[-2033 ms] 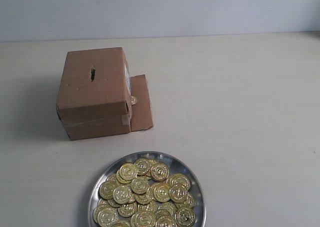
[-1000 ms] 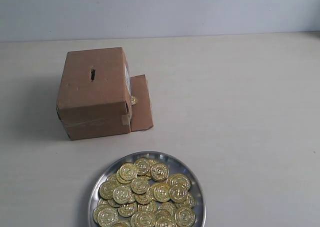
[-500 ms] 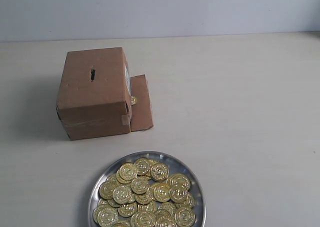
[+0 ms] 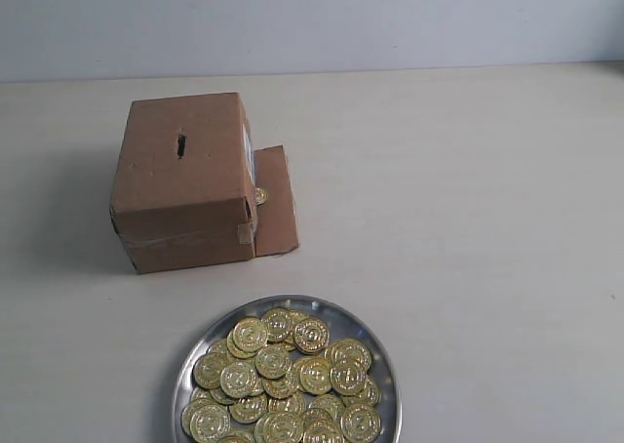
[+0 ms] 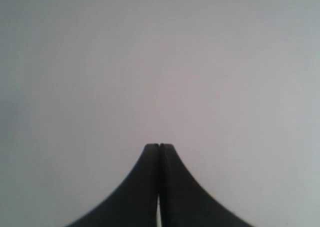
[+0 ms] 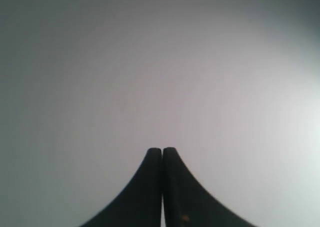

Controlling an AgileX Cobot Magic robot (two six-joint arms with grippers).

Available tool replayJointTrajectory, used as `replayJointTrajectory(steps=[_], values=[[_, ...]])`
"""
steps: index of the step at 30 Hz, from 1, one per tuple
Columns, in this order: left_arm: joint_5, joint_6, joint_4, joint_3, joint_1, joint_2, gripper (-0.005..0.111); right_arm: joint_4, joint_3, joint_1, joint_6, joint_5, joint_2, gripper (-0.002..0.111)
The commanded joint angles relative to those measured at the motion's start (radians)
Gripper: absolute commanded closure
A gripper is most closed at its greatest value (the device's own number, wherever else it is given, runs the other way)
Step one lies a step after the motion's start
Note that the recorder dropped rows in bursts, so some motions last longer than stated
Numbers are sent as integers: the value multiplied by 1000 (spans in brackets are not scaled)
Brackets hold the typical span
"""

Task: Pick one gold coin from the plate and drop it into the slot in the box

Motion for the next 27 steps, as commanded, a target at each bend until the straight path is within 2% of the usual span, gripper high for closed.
replayJointTrajectory(steps=[1, 5, 7, 8, 9, 10, 11, 12, 13, 14, 15, 19, 21, 27], values=[[20, 4, 7, 6, 0, 0, 107, 2, 0, -5, -5, 0, -22, 108], [44, 4, 11, 36, 0, 0, 107, 2, 10, -5, -5, 140, -23, 108], [-64, 4, 11, 122, 2, 0, 107, 2, 68, -5, -5, 161, -23, 108], [-224, 4, 11, 214, 2, 0, 107, 2, 137, -5, -5, 96, -23, 108], [-302, 4, 11, 256, 2, 0, 107, 2, 169, -5, -5, 55, -23, 108], [-482, 4, 11, 363, 2, 0, 107, 2, 255, -5, -5, -57, -23, 108], [-545, 4, 11, 416, 2, 0, 107, 2, 290, -5, -5, -97, -23, 108], [-672, 4, 11, 518, 2, 0, 107, 2, 377, -5, -5, -173, -23, 108], [-721, 4, 11, 557, 4, 0, 107, 2, 419, -5, -5, -203, -23, 108], [-773, 4, 11, 652, 14, 0, 107, 2, 504, -5, -5, -263, -27, 108], [-793, 4, 11, 727, 14, 0, 107, 2, 569, -5, -5, -292, -35, 108], [-850, 4, 21, 899, 14, 0, 107, 2, 784, -5, -5, -296, -86, 108], [-872, 4, 59, 967, 14, 0, 107, 2, 884, -5, -7, -296, -97, 108], [-972, 4, 157, 1101, 8, 0, 107, 2, 1035, -5, -7, -330, -97, 108]])
